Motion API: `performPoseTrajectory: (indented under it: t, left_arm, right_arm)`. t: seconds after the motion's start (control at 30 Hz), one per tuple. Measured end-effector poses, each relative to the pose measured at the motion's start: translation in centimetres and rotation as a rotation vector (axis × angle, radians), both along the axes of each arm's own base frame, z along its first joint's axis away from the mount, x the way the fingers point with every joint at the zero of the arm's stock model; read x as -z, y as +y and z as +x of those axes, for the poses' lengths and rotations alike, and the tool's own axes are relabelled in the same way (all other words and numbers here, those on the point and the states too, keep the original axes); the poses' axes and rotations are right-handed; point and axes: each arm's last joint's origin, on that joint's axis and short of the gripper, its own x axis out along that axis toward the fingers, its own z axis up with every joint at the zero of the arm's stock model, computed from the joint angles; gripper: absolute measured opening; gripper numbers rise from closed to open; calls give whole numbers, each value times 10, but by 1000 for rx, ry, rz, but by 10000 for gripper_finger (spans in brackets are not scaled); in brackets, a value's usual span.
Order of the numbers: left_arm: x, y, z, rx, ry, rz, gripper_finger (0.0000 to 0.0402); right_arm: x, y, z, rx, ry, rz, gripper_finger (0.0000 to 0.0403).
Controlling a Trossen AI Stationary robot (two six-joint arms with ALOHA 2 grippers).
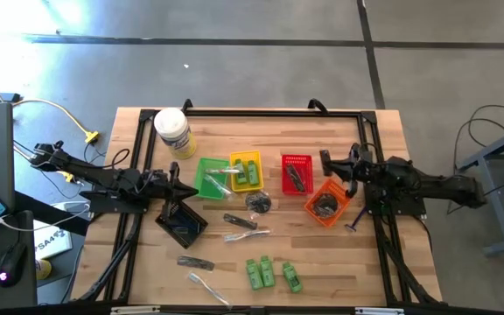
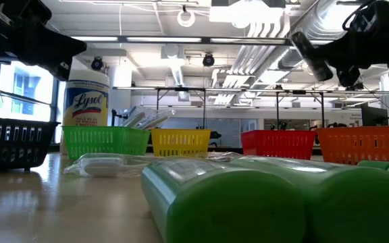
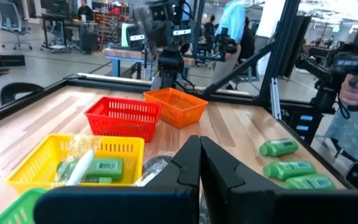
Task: Pick & Place Travel size toiletries
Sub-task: Put the top right black comb into the red basket
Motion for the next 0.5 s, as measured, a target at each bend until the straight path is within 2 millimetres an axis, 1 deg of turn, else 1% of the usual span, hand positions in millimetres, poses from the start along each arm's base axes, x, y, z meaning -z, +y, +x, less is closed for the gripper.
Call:
performPoseTrajectory:
  t: [0.13,0.23,0.4,0.5]
  left_arm:
    - [-2,0,0,-2,-24,-8,0]
    - [-3,0,0,-2,-32,-10,0]
    - [-5,0,0,-2,-54,-17,0]
    - [-6,0,0,-2,-58,-18,0]
  right_arm:
    - [-7,-3,2,94,152,87,7]
    - [-18,-4,9,126,203,115,7]
    - [-31,-8,27,181,323,150,7]
    - [-37,-14,42,210,392,177,7]
